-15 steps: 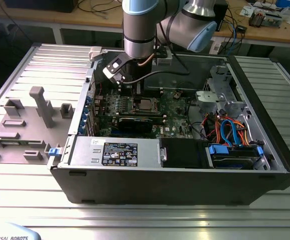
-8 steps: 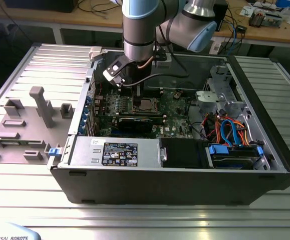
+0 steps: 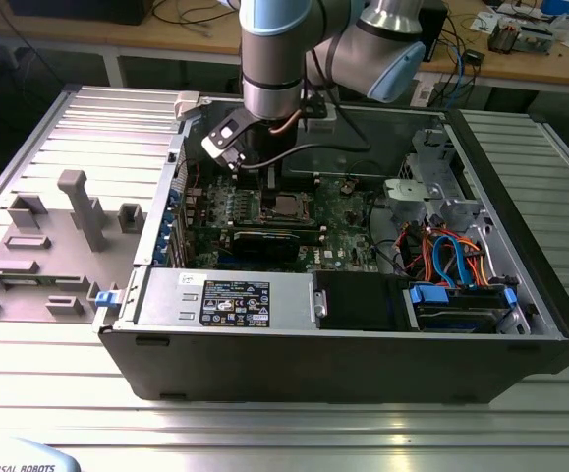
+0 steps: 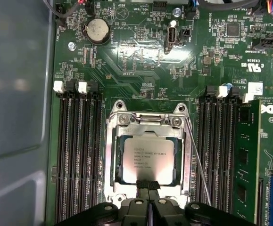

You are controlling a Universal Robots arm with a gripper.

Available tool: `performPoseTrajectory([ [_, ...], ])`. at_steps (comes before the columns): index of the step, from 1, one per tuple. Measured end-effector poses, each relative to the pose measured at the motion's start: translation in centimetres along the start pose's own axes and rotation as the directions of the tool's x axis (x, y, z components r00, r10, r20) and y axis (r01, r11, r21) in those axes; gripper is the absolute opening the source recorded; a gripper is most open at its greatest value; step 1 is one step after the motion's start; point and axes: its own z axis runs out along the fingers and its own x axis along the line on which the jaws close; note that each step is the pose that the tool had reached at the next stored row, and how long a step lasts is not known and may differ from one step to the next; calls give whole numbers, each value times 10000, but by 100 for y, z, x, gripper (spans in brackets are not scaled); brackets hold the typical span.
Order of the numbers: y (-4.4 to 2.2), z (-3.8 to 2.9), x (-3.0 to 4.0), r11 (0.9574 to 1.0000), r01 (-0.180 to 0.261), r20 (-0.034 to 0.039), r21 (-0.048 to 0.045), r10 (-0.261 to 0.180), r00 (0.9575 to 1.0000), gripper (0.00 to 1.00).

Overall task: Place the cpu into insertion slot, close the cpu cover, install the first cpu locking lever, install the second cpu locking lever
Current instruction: 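Close the cpu cover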

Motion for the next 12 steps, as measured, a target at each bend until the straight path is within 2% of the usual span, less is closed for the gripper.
performPoseTrajectory([
  [2,12,-1,-1,10000,1,1,1,-1,10000,11],
  [7,154,2,-7,10000,0,0,3,0,10000,11],
  [12,248,5,-12,10000,0,0,3,0,10000,11],
])
